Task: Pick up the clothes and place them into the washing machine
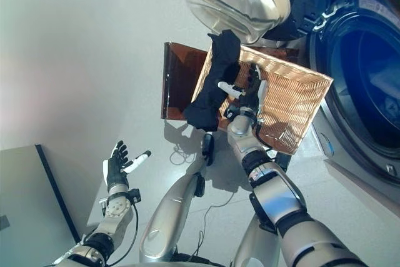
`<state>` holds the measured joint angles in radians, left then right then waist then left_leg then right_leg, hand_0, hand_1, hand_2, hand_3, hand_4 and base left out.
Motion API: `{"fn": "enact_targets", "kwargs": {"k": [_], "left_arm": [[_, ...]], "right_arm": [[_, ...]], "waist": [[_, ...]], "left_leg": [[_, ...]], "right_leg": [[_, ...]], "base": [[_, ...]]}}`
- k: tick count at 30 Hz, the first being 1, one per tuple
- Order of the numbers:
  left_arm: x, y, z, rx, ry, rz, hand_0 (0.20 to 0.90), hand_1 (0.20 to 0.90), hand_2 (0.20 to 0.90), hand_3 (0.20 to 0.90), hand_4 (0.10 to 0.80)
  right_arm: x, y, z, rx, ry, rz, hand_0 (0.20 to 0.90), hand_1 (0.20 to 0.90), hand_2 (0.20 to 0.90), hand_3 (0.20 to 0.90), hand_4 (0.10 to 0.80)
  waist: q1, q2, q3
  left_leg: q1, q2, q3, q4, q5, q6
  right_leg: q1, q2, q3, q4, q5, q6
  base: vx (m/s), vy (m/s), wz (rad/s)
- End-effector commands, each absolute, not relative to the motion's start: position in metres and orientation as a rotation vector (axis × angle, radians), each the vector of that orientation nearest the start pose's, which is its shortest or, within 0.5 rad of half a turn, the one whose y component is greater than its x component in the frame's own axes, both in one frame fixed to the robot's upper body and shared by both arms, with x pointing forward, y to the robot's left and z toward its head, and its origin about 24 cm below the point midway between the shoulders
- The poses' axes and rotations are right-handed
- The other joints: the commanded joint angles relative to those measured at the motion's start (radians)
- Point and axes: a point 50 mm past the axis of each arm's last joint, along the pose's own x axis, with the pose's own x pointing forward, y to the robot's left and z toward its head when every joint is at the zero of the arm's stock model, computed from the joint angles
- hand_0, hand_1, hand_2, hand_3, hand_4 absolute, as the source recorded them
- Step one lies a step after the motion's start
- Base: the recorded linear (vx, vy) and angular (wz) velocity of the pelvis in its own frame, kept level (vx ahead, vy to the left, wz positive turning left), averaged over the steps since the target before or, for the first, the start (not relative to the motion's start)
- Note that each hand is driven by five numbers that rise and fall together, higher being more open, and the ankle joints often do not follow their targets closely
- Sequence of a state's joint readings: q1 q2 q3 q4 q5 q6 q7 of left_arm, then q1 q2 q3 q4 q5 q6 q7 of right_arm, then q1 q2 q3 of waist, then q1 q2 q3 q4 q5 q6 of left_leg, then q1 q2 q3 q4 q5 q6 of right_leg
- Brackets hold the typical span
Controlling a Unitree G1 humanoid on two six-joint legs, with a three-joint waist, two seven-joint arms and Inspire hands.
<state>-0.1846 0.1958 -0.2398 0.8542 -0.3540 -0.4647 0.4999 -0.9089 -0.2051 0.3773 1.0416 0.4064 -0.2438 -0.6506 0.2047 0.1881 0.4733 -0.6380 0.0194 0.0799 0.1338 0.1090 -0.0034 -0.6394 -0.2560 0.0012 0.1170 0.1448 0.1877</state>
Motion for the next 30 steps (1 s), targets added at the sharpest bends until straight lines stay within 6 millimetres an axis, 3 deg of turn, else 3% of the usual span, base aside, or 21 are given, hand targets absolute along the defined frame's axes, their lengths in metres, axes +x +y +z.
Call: {"fn": "enact_targets", "kwargs": {"k": [1, 11, 30], "left_arm": [[0.25, 0.227, -0.031, 0.032, 0.094, 0.547, 0.9, 0.9, 0.9, 0.9, 0.8], [0.253, 0.229, -0.023, 0.011, 0.065, 0.541, 0.9, 0.9, 0.9, 0.9, 0.8], [0.255, 0.227, -0.024, 0.0, 0.075, 0.499, 0.9, 0.9, 0.9, 0.9, 0.8]], "right_arm": [[0.401, -0.122, 0.161, -0.006, -0.266, -0.35, 0.9, 0.9, 0.9, 0.9, 0.8], [0.403, -0.094, 0.168, 0.068, -0.254, -0.231, 0.9, 0.9, 0.9, 0.9, 0.8], [0.407, -0.074, 0.189, 0.129, -0.277, -0.107, 0.9, 0.9, 0.9, 0.9, 0.8]], "waist": [[0.026, 0.042, 0.02], [0.048, 0.028, 0.036], [0.078, 0.024, 0.032]], "left_leg": [[-0.037, -0.011, 0.038, -0.062, 0.054, -0.063], [-0.059, -0.013, 0.021, -0.036, 0.043, -0.056], [-0.062, -0.018, -0.008, -0.034, 0.052, -0.055]], "right_leg": [[0.01, -0.008, 0.032, 0.1, -0.109, -0.06], [-0.006, -0.004, 0.025, 0.132, -0.125, -0.065], [-0.002, -0.005, 0.007, 0.168, -0.151, -0.071]], "base": [[-0.008, 0.01, 0.11], [-0.005, 0.002, 0.03], [-0.005, 0.001, 0.03]]}}
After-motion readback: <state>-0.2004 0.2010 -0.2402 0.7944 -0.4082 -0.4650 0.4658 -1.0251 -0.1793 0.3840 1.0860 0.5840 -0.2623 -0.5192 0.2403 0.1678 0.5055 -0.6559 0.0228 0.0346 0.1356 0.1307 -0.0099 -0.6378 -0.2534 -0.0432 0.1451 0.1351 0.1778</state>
